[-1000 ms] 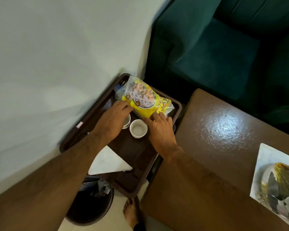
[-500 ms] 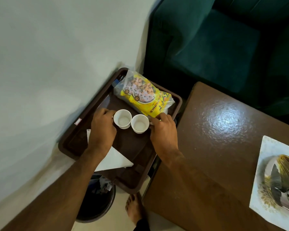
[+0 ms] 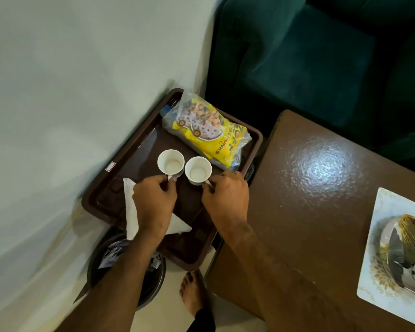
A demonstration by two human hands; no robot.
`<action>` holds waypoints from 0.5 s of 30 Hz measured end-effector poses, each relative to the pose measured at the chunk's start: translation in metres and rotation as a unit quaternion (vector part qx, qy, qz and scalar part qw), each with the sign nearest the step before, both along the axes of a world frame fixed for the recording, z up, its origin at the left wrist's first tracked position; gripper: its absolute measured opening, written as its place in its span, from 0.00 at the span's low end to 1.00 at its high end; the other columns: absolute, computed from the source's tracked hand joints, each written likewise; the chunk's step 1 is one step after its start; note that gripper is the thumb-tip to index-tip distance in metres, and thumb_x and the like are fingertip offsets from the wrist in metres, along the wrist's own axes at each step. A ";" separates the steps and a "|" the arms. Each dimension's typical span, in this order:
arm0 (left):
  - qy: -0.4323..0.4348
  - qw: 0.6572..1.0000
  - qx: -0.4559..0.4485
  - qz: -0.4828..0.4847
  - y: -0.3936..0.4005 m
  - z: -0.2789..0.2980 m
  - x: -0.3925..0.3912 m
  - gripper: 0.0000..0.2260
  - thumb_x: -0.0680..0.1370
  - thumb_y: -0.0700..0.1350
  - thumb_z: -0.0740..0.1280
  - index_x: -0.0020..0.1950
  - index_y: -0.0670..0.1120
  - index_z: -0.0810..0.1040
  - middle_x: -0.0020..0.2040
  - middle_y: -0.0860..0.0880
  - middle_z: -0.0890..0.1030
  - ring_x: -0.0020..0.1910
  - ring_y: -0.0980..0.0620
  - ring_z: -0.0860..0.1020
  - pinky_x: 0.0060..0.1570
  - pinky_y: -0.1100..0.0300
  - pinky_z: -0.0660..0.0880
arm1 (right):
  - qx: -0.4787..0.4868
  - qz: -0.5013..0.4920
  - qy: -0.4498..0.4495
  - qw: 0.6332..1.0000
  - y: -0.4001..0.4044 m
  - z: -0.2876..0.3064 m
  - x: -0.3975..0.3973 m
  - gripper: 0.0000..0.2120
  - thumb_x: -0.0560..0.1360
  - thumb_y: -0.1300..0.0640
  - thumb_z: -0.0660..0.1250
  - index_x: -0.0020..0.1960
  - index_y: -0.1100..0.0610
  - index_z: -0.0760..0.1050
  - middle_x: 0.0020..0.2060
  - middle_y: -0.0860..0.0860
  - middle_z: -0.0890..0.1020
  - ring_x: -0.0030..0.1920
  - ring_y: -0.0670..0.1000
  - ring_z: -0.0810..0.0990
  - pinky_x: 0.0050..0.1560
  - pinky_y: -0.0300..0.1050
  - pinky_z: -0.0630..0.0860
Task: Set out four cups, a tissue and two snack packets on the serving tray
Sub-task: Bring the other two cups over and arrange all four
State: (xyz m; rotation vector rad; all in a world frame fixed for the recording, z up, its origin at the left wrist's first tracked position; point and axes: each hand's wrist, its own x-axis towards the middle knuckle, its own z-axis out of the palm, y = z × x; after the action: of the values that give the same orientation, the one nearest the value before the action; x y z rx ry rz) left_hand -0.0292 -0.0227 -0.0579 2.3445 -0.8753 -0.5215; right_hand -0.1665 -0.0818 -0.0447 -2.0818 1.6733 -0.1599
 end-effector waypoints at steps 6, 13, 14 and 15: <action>0.029 0.998 -0.038 0.038 0.006 0.000 -0.014 0.11 0.81 0.45 0.70 0.42 0.41 0.86 0.36 0.45 0.86 0.38 0.47 0.85 0.43 0.44 0.81 | 0.003 -0.035 -0.066 0.997 0.006 -0.007 0.000 0.05 0.73 0.55 0.75 0.44 0.56 0.88 0.36 0.53 0.81 0.45 0.55 0.77 0.50 0.55 0.77; 0.004 0.995 -0.085 0.053 0.009 0.012 -0.036 0.10 0.81 0.44 0.70 0.43 0.41 0.86 0.38 0.46 0.86 0.39 0.46 0.85 0.41 0.44 0.80 | -0.017 -0.091 -0.156 0.983 0.011 -0.003 -0.012 0.04 0.71 0.56 0.77 0.45 0.53 0.89 0.36 0.51 0.84 0.43 0.52 0.78 0.48 0.52 0.78; 0.001 0.994 -0.093 0.048 0.008 0.016 -0.040 0.10 0.81 0.44 0.70 0.43 0.42 0.86 0.38 0.46 0.86 0.38 0.47 0.85 0.40 0.44 0.80 | -0.022 -0.101 -0.170 0.980 0.011 -0.001 -0.015 0.04 0.71 0.56 0.77 0.46 0.53 0.89 0.36 0.50 0.84 0.42 0.52 0.79 0.48 0.50 0.78; -0.002 0.994 -0.101 0.043 0.007 0.021 -0.045 0.10 0.81 0.44 0.70 0.44 0.42 0.86 0.38 0.47 0.86 0.38 0.48 0.85 0.40 0.45 0.80 | -0.027 -0.114 -0.184 0.976 0.009 0.001 -0.019 0.05 0.71 0.56 0.77 0.47 0.53 0.89 0.37 0.50 0.85 0.42 0.51 0.79 0.47 0.48 0.78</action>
State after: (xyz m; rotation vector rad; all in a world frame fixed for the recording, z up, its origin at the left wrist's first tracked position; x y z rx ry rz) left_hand -0.0747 -0.0159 -0.0372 2.1889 -0.7861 -0.3746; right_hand -0.1857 -0.0723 -0.0434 -1.7558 1.6799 -0.6299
